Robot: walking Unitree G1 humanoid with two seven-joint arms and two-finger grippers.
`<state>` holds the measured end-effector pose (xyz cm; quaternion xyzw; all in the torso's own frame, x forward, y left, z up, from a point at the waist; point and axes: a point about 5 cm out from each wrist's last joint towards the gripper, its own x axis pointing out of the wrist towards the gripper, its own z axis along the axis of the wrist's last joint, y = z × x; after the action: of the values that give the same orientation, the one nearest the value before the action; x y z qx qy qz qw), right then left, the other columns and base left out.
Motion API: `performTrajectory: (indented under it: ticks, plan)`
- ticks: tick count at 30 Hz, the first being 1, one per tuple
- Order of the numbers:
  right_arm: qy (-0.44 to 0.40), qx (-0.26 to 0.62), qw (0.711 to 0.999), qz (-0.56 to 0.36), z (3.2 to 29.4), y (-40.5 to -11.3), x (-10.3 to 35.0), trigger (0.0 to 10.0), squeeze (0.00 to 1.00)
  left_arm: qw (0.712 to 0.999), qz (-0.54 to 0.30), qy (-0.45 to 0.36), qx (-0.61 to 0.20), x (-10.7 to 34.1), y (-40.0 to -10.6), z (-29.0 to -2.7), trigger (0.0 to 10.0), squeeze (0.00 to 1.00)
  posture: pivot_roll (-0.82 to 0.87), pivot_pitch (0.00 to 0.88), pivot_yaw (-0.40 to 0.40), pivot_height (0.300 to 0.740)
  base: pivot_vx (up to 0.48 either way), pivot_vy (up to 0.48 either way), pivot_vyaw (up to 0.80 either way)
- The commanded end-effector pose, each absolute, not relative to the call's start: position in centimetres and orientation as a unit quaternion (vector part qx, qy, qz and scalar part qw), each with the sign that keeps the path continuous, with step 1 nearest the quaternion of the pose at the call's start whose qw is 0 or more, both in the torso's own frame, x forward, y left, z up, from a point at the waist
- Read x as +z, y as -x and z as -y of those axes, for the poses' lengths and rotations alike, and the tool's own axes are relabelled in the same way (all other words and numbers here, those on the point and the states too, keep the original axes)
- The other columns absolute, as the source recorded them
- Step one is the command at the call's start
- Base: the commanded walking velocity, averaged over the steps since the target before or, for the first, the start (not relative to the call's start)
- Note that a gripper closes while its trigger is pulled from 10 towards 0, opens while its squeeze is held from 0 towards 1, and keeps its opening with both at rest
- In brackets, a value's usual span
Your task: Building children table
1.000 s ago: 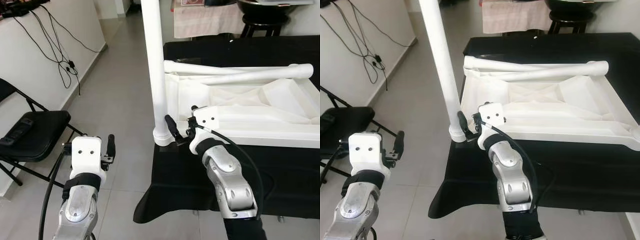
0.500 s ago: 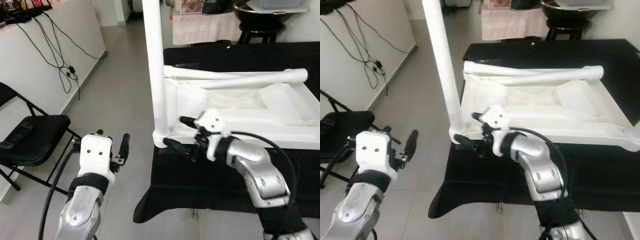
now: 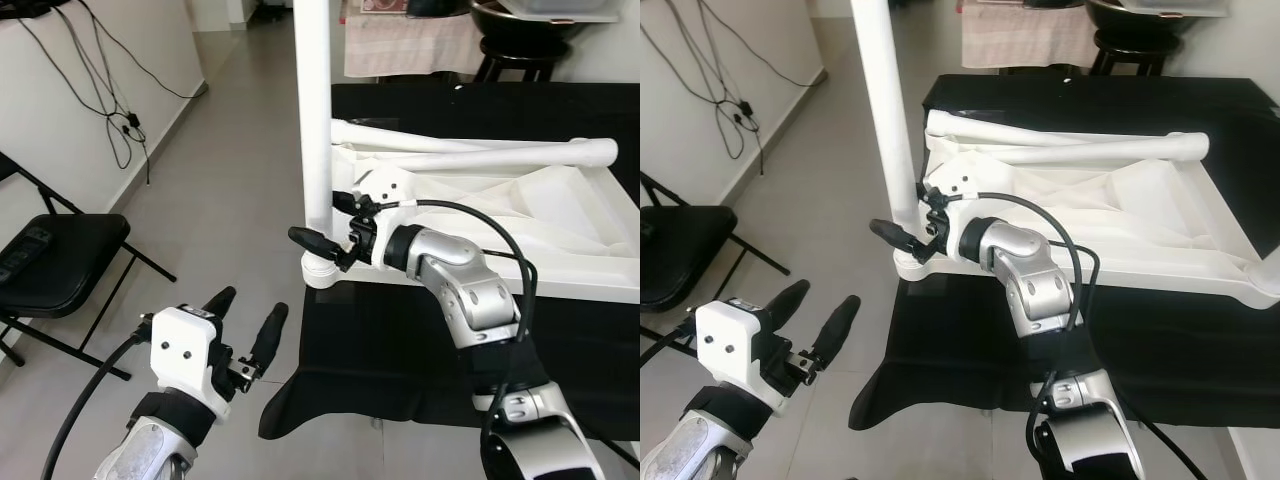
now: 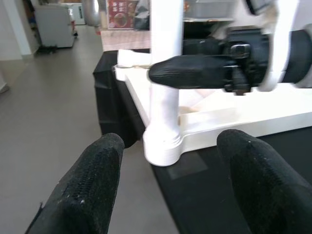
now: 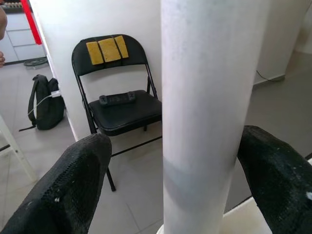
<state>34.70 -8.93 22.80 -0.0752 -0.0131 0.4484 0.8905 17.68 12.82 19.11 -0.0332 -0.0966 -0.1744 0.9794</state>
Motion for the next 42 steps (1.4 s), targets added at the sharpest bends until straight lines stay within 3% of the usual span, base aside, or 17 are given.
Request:
performTrajectory:
  ticks: [1, 8, 9, 10, 11, 20, 23, 25, 27, 28, 29, 32, 36, 42]
  plan:
    - [0.064, 0.464, 0.884, 0.005, 8.0, -34.9, 22.7, 10.0, 0.00, 0.978, 0.091, 0.032, -0.185, 19.1, -17.3, -12.8, 10.0, 0.00, 0.01, 0.177, 0.009, 0.740, 0.000, 0.000, 0.00]
    - [0.045, 0.450, 0.892, -0.004, 6.7, -35.8, 22.4, 10.0, 0.00, 0.976, 0.092, 0.041, -0.195, 19.1, -16.8, -12.8, 10.0, 0.00, 0.02, 0.182, 0.001, 0.740, 0.000, 0.000, 0.00]
    - [0.044, 0.443, 0.895, -0.007, 6.6, -35.9, 22.2, 1.2, 0.00, 0.975, 0.092, 0.042, -0.196, 19.0, -16.7, -12.8, 10.0, 0.00, 0.02, 0.182, 0.000, 0.740, 0.000, 0.000, 0.00]
    - [0.044, 0.443, 0.895, -0.007, 6.6, -35.9, 22.2, 1.2, 0.00, 0.975, 0.092, 0.042, -0.196, 19.0, -16.7, -12.8, 10.0, 0.00, 0.02, 0.182, 0.000, 0.740, 0.000, 0.000, 0.00]
    - [0.044, 0.440, 0.897, -0.009, 6.5, -35.9, 22.0, 0.0, 0.00, 0.975, 0.092, 0.044, -0.197, 19.0, -16.7, -12.7, 10.0, 0.00, 0.02, 0.181, -0.001, 0.740, 0.000, 0.000, 0.00]
    - [0.051, 0.424, 0.904, -0.019, 7.7, -36.0, 21.5, 0.0, 0.00, 0.974, 0.090, 0.047, -0.201, 19.0, -16.6, -12.7, 10.0, 0.00, 0.01, 0.177, -0.002, 0.740, 0.000, 0.000, 0.00]
    - [0.064, 0.364, 0.928, -0.032, 11.5, -35.6, 21.3, 0.0, 0.00, 0.974, 0.087, 0.048, -0.204, 18.8, -16.6, -12.7, 10.0, 0.00, -0.01, 0.176, -0.003, 0.740, 0.000, 0.000, 0.00]
    - [0.066, 0.357, 0.931, -0.034, 11.9, -35.4, 21.2, 0.0, 0.00, 0.974, 0.087, 0.048, -0.204, 18.8, -16.5, -12.8, 10.0, 0.00, -0.02, 0.174, -0.003, 0.740, 0.000, 0.000, 0.00]
    - [0.104, 0.103, 0.987, -0.071, 18.0, -33.6, 20.3, 0.0, 0.00, 0.974, 0.085, 0.046, -0.206, 18.6, -16.6, -13.0, 10.0, 0.00, -0.04, 0.167, -0.001, 0.740, 0.000, 0.000, 0.00]
    - [0.104, 0.103, 0.987, -0.071, 18.0, -33.6, 20.3, 0.0, 0.00, 0.974, 0.085, 0.046, -0.206, 18.6, -16.6, -13.0, 10.0, 0.00, -0.04, 0.167, -0.001, 0.740, 0.000, 0.000, 0.00]
    - [0.120, 0.007, 0.989, -0.080, 20.1, -32.9, 20.1, 0.0, 0.00, 0.974, 0.085, 0.045, -0.206, 18.6, -16.6, -13.0, 10.0, 0.00, -0.04, 0.167, -0.001, 0.740, 0.000, 0.000, 0.00]
    - [0.135, -0.046, 0.986, -0.087, 21.3, -30.4, 19.5, 0.0, 0.00, 0.974, 0.084, 0.044, -0.207, 18.6, -16.7, -13.1, 10.0, 0.00, -0.05, 0.164, 0.008, 0.740, 0.000, 0.000, 0.00]
    - [0.107, -0.006, 0.989, -0.098, 19.3, -29.3, 18.6, 0.0, 0.00, 0.973, 0.083, 0.043, -0.211, 18.4, -16.9, -13.2, 10.0, 0.00, -0.07, 0.149, 0.026, 0.740, 0.000, 0.000, 0.00]
    - [0.096, 0.018, 0.991, -0.087, 17.4, -30.5, 19.3, 0.0, 0.00, 0.973, 0.081, 0.039, -0.214, 18.3, -17.0, -13.2, 10.0, 0.00, -0.04, 0.135, 0.017, 0.740, 0.000, 0.000, 0.00]
